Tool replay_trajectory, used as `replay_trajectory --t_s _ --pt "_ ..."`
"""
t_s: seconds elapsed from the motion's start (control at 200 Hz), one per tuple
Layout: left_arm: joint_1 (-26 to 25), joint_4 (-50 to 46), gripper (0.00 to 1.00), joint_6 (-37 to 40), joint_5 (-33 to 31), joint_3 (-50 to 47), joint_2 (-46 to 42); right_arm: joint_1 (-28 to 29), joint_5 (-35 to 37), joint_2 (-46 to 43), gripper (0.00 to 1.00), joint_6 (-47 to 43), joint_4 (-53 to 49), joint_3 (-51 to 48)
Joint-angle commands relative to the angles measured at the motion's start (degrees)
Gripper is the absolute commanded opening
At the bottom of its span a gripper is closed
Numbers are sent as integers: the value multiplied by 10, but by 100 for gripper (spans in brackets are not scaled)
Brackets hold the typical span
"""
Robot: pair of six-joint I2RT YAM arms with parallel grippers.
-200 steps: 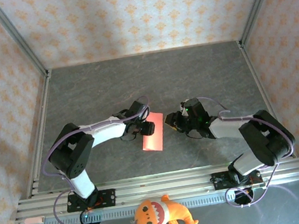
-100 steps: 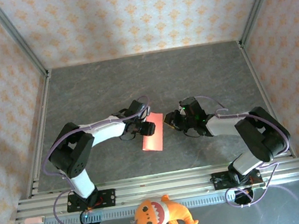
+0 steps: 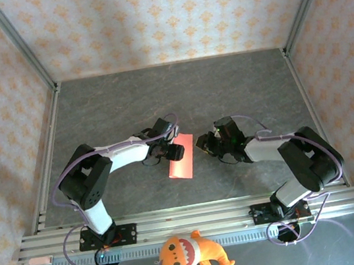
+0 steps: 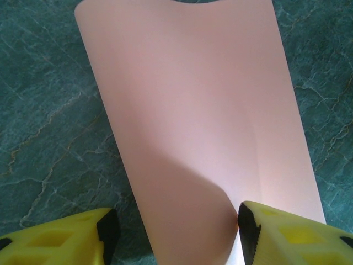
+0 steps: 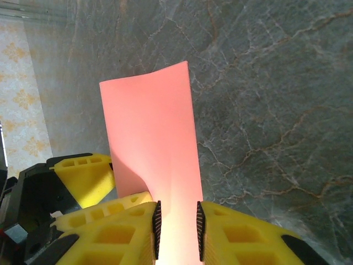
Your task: Fold a paper plane with a square sheet of paper (pick it up from the middle)
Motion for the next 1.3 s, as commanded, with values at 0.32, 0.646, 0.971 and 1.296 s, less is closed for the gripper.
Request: replay_trajectory --t_s 0.32,0.646,0.971,1.296 --pt "5 23 62 20 -28 -15 44 3 85 -86 27 -17 -64 -24" --pt "5 37 60 14 -29 -20 51 3 79 -95 27 -11 -55 -36" --pt "5 39 56 18 -39 -24 56 3 75 -92 27 -8 -50 -38" --pt "5 27 60 52 -43 -21 62 3 72 -87 26 -6 -45 -39"
